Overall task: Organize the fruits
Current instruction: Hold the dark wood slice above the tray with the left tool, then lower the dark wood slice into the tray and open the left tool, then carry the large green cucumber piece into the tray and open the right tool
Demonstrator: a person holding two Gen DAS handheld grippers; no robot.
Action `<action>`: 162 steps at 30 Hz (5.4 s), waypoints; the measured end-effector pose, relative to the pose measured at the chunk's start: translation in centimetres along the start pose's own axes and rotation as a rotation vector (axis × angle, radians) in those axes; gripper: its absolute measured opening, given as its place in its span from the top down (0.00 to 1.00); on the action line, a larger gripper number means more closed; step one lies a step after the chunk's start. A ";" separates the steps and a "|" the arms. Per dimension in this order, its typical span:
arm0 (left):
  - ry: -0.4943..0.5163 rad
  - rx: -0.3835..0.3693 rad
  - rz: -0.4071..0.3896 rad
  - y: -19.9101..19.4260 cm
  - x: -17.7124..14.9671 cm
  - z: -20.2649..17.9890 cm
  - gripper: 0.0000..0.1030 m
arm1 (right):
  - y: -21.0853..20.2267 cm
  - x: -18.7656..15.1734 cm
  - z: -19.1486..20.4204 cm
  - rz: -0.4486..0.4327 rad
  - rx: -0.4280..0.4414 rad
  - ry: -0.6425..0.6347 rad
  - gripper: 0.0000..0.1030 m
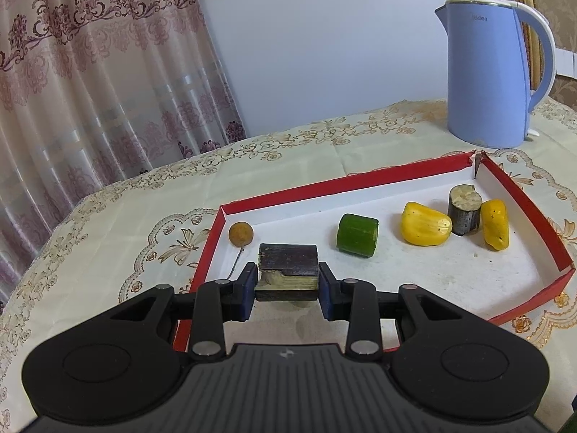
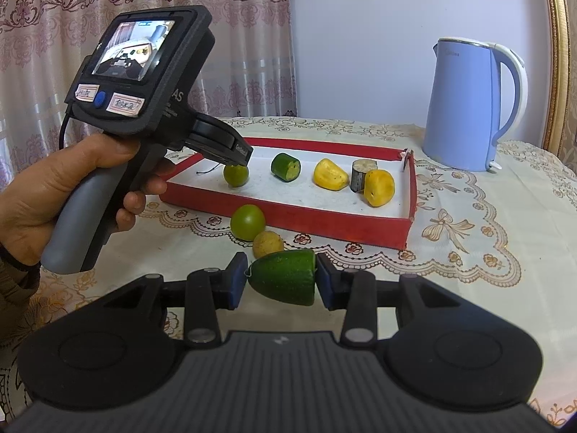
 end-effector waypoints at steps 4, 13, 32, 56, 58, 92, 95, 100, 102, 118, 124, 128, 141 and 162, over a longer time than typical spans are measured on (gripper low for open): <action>0.007 0.010 0.001 0.3 0.2 -0.1 0.68 | 0.0 0.0 0.0 0.000 0.002 -0.003 0.63; 0.023 0.031 -0.001 0.8 0.6 -0.5 0.67 | 0.1 0.0 0.2 0.005 0.005 -0.008 0.63; 0.045 0.060 0.015 2.7 1.2 -0.5 0.67 | 0.3 -0.2 -0.3 0.007 0.009 0.000 0.63; 0.066 0.076 0.036 4.1 1.5 -1.0 0.67 | 0.5 -0.3 -0.6 0.012 0.014 0.009 0.63; 0.067 0.076 0.037 4.1 1.5 -1.0 0.67 | 0.5 -0.3 -0.7 0.012 0.014 0.009 0.63; 0.019 0.062 0.067 5.9 3.6 0.1 0.64 | 0.8 1.1 -0.8 0.019 0.000 0.004 0.63; 0.013 0.057 0.062 5.7 3.7 0.2 0.57 | 0.9 1.1 -0.8 0.020 0.000 0.004 0.63; 0.012 0.063 0.039 4.8 3.9 0.5 0.46 | 1.0 1.2 -0.7 0.020 0.001 0.003 0.63; 0.003 0.058 0.035 4.3 3.9 0.7 0.46 | 1.0 1.2 -0.6 0.019 0.001 0.002 0.63; -0.122 0.026 -0.043 -3.6 0.4 4.1 0.26 | 1.4 2.3 -0.5 0.004 -0.009 0.014 0.63; -0.148 -0.015 -0.037 -5.4 -1.4 4.6 0.26 | 2.2 3.1 -1.0 0.004 -0.033 0.027 0.63; -0.157 -0.013 -0.036 -6.0 -2.4 4.8 0.26 | 2.7 3.4 -1.5 0.004 -0.052 0.034 0.63; -0.240 -0.035 -0.007 -7.1 -4.9 8.1 0.26 | 2.7 1.5 -1.5 0.060 -0.050 -0.004 0.62; -0.195 -0.106 0.013 -7.4 -5.6 6.3 0.26 | 1.4 -2.9 -2.5 0.176 -0.109 -0.025 0.53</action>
Point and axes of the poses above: each gripper's, at about its wrist camera, not at the fingertips, and y roughly the way its jaws point, z to its left, x to its top, the point moved 4 cm from there along y, roughly the way its jaws point, and after that the axes turned 2 degrees about -x, right-handed, at the moved point
